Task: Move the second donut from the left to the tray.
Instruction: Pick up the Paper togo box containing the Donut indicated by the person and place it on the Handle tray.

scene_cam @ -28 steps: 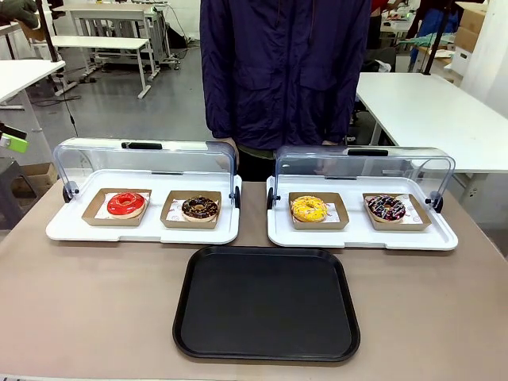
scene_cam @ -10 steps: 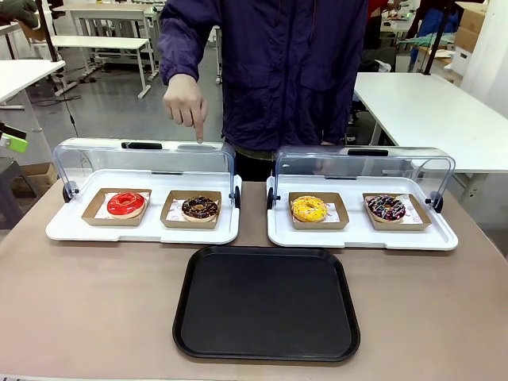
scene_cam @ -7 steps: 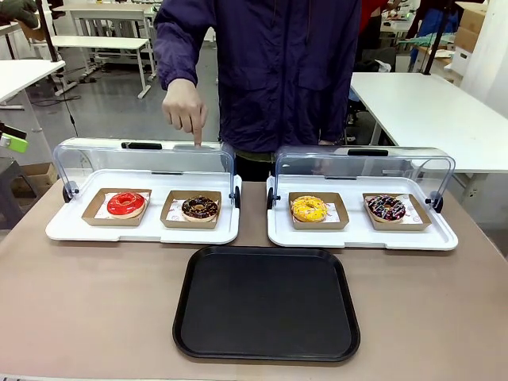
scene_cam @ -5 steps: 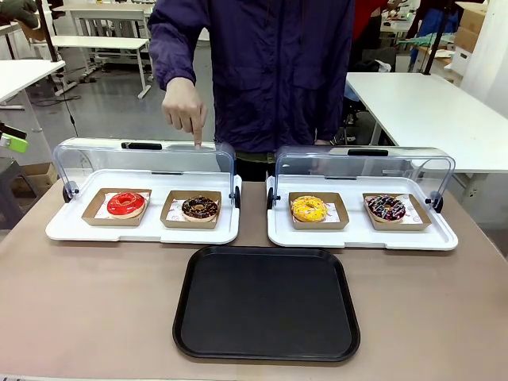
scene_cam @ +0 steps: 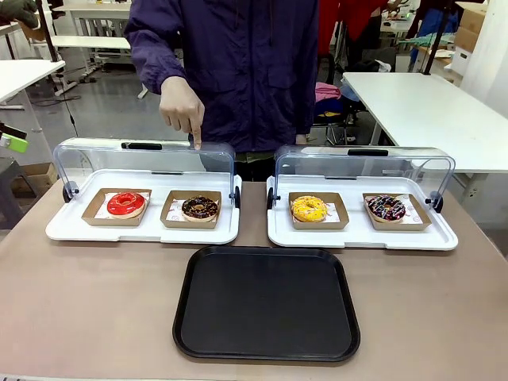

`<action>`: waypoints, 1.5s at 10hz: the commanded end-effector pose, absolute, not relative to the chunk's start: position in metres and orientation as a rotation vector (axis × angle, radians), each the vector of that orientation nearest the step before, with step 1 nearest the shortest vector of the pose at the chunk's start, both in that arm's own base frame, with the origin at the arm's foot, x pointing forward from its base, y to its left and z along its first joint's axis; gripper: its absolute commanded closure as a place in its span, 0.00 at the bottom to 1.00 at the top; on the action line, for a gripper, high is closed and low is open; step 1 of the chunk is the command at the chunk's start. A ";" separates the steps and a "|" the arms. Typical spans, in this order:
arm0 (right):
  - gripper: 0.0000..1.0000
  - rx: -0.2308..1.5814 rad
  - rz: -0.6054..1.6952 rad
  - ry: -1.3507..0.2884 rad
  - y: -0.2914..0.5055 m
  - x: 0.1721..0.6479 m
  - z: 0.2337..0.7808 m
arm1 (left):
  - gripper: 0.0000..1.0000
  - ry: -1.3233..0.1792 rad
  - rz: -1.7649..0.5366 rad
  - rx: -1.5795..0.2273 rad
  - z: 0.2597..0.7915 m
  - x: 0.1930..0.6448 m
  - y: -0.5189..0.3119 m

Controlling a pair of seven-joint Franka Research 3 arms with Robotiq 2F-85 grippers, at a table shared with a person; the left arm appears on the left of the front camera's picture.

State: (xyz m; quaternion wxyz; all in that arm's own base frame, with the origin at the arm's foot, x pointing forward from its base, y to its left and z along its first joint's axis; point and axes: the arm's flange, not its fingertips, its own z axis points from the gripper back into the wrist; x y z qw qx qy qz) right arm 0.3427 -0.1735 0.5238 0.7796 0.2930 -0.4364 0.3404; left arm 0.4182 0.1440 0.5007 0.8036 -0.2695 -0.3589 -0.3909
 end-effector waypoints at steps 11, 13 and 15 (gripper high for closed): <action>0.00 0.634 0.749 -0.976 -0.173 0.346 0.525 | 0.00 -0.624 -1.155 -0.400 0.549 0.442 0.046; 0.00 0.634 0.749 -0.976 -0.173 0.346 0.525 | 0.00 -0.522 -1.370 -0.291 0.541 0.448 -0.017; 0.00 0.634 0.749 -0.976 -0.173 0.346 0.525 | 0.00 -0.431 -1.546 -0.238 0.516 0.450 -0.067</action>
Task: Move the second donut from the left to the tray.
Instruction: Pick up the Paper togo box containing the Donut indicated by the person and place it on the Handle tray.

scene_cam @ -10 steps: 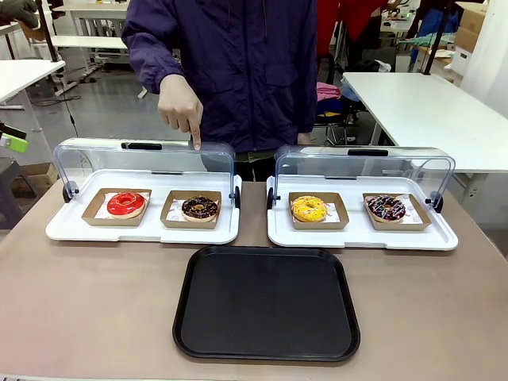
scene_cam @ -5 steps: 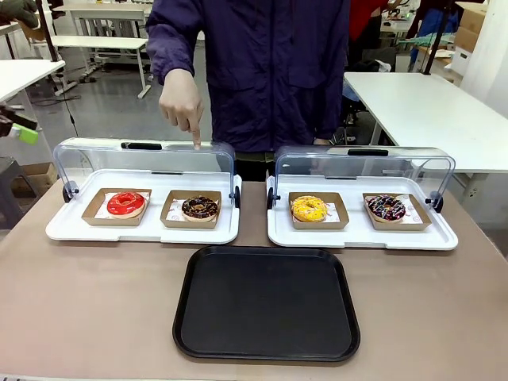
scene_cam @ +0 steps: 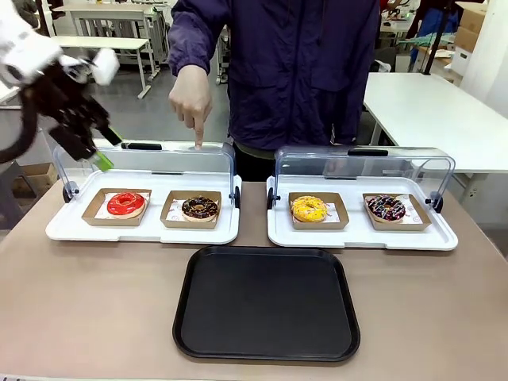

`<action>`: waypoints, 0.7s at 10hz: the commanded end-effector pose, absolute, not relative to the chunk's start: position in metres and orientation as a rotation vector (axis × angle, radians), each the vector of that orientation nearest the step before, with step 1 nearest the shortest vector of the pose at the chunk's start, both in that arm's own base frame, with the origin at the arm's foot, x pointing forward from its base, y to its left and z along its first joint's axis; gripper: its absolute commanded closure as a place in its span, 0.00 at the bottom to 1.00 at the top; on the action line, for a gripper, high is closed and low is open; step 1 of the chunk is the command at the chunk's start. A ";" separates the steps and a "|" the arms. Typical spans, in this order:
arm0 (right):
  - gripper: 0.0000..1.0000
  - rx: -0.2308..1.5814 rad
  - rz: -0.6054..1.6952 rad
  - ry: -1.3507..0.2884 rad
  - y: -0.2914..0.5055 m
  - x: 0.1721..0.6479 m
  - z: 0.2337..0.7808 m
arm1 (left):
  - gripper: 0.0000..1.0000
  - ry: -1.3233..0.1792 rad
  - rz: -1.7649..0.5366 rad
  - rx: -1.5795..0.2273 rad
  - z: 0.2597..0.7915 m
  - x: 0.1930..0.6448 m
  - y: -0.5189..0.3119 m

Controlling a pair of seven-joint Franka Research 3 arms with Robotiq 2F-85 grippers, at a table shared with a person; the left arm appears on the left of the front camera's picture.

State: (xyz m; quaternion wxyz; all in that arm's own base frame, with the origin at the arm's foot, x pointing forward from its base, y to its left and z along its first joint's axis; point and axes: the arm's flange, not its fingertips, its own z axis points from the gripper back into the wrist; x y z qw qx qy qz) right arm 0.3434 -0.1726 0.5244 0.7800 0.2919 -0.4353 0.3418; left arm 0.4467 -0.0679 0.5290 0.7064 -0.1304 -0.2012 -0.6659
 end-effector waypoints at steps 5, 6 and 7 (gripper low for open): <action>0.00 0.634 0.749 -0.976 -0.173 0.346 0.525 | 0.00 -0.246 -1.671 -0.066 0.416 0.470 -0.147; 0.00 0.634 0.749 -0.976 -0.173 0.346 0.525 | 0.00 -0.252 -1.666 -0.034 0.408 0.479 -0.152; 0.00 0.634 0.749 -0.976 -0.173 0.346 0.525 | 0.00 -0.241 -1.652 -0.061 0.404 0.486 -0.154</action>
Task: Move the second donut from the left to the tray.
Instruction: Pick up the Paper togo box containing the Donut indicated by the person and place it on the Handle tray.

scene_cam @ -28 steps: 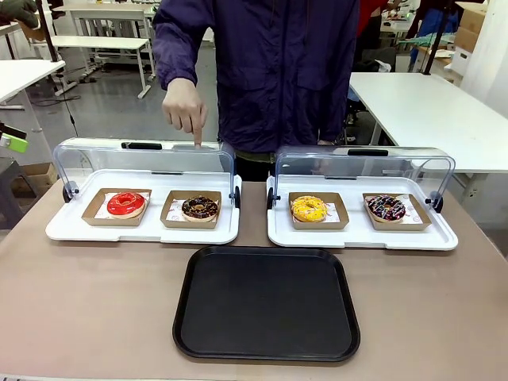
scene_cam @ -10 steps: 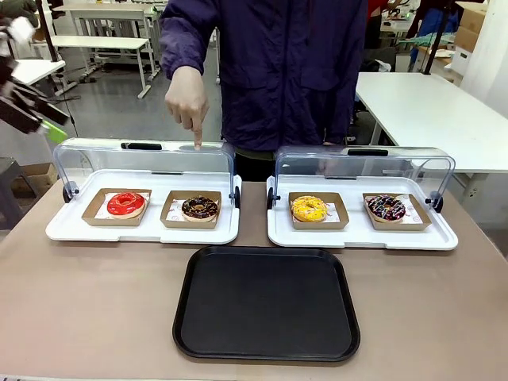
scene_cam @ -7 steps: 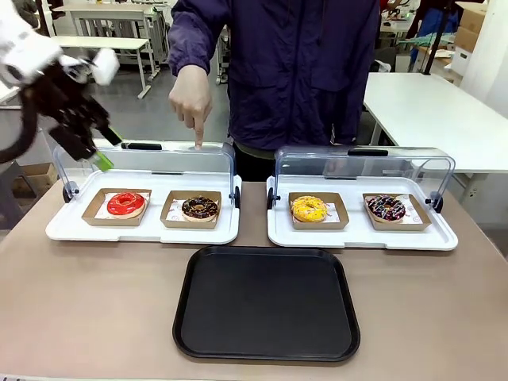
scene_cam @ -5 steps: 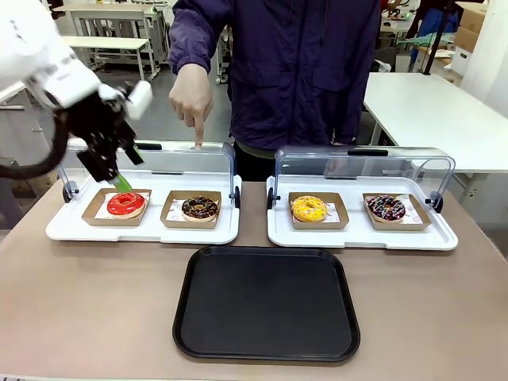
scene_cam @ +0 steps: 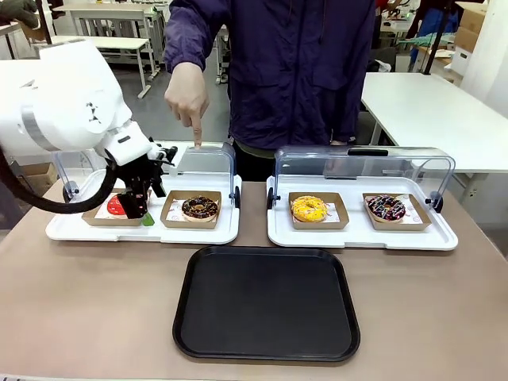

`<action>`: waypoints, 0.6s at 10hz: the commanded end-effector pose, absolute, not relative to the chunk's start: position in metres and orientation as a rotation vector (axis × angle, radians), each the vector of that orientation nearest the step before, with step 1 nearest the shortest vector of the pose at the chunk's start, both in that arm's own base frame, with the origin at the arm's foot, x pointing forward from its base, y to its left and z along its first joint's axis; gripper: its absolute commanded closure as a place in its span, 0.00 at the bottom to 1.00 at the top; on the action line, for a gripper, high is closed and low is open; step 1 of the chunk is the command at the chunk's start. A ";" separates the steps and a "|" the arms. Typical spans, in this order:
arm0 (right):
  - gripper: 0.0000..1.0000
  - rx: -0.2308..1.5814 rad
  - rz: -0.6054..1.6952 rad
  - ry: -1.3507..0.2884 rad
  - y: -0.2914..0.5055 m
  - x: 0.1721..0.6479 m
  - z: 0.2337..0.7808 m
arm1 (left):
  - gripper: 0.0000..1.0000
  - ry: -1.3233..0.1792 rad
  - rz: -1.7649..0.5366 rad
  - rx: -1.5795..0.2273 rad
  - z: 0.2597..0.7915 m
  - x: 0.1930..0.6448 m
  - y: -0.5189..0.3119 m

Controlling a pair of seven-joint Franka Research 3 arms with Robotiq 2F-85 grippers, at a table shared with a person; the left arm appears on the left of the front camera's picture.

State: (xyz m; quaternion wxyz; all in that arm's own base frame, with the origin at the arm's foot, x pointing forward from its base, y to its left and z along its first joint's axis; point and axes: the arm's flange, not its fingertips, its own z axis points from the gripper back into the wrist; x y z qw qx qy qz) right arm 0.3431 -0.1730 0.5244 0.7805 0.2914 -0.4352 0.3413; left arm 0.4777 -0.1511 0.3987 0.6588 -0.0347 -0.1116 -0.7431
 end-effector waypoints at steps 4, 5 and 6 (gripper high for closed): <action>0.00 0.634 0.749 -0.976 -0.173 0.346 0.525 | 0.00 -0.253 -1.682 -0.079 0.399 0.478 -0.151; 0.00 0.634 0.749 -0.976 -0.173 0.346 0.525 | 0.00 -0.241 -1.658 -0.083 0.396 0.485 -0.152; 0.00 0.634 0.749 -0.976 -0.173 0.346 0.525 | 0.00 -0.244 -1.648 -0.038 0.392 0.482 -0.151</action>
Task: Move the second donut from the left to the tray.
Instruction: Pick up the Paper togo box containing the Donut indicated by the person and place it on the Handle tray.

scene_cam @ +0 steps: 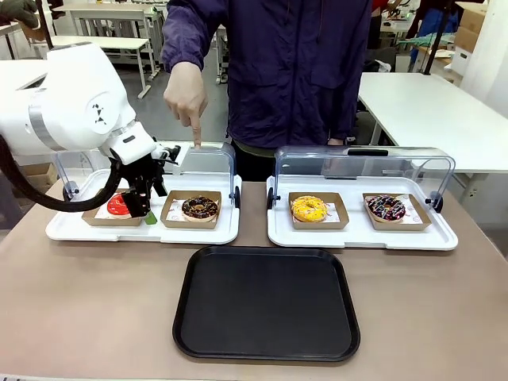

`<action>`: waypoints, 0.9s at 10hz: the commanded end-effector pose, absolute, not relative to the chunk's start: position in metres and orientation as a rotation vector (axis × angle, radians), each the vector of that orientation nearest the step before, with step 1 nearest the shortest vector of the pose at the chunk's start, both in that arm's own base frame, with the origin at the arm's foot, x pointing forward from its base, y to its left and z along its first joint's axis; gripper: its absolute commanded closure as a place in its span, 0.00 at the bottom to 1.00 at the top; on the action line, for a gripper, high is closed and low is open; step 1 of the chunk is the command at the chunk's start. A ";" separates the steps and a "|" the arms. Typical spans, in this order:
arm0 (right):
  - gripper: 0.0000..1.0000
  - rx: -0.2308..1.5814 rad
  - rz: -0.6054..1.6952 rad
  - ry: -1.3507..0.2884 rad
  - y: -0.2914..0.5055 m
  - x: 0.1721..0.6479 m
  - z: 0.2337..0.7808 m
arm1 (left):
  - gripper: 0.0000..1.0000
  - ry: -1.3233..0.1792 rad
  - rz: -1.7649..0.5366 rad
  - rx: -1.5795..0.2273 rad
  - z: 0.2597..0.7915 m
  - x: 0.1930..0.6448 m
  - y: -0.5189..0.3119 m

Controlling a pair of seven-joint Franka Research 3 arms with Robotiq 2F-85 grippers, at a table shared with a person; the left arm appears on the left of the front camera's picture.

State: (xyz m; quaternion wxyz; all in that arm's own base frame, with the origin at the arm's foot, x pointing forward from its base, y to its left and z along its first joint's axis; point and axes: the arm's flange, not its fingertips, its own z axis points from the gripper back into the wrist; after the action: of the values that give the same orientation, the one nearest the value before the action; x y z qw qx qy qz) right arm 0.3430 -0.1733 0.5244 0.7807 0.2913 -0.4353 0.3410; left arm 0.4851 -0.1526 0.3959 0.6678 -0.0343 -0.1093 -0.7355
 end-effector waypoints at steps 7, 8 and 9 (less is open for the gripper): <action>0.00 0.634 0.749 -0.976 -0.173 0.346 0.525 | 0.00 -0.213 -1.666 -0.002 0.349 0.512 -0.167; 0.00 0.634 0.749 -0.976 -0.173 0.346 0.525 | 0.00 -0.215 -1.685 0.007 0.345 0.515 -0.168; 0.00 0.634 0.749 -0.976 -0.173 0.346 0.525 | 0.00 -0.213 -1.679 0.008 0.343 0.517 -0.168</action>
State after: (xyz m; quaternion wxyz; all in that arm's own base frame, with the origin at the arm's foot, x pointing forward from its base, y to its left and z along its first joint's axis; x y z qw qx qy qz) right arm 0.3429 -0.1734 0.5243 0.7806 0.2914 -0.4352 0.3410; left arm 0.5132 -0.1670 0.3432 0.6635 -0.0100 -0.0954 -0.7420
